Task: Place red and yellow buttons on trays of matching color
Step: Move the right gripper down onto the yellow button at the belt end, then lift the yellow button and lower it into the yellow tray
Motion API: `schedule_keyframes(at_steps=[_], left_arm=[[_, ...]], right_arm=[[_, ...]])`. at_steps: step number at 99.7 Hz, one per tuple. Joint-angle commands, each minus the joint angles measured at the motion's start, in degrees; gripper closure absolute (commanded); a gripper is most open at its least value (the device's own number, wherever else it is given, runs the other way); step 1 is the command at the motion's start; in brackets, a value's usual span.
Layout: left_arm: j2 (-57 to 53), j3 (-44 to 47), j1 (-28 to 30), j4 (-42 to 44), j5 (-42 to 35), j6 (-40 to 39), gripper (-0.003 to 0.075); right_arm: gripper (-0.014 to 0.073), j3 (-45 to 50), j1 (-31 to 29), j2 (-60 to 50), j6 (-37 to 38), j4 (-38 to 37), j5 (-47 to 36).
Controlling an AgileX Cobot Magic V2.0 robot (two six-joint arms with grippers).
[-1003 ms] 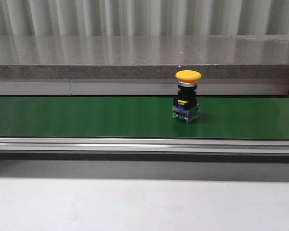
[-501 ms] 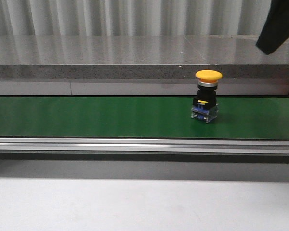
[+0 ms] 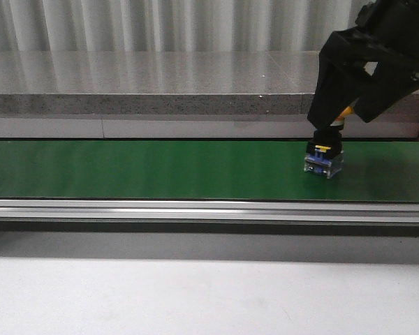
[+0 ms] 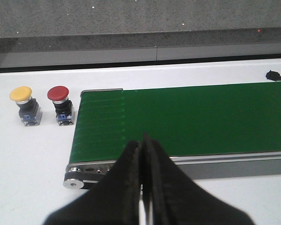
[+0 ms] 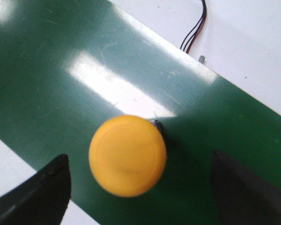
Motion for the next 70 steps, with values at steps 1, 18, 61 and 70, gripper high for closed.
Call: schedule_keyframes(at_steps=[1,18,61,70], left_arm=[[0.42,-1.52,-0.45,0.24,-4.25,0.05,0.0739],[0.42,-1.52,-0.45,0.24,-4.25,0.05,0.0739],[0.42,-1.52,-0.45,0.24,-4.25,0.05,0.0739],[0.42,-1.52,-0.45,0.24,-4.25,0.05,0.0739]], right_arm=[[0.0044,-1.37,-0.01,-0.92,-0.5,1.42,-3.8],[0.0244,-1.37,-0.01,0.53,-0.5,1.42,-5.43],[0.039,-1.62,-5.93,-6.9,4.63,0.22,0.07],[0.039,-1.62,-11.59,-10.28,6.97,-1.85,3.0]])
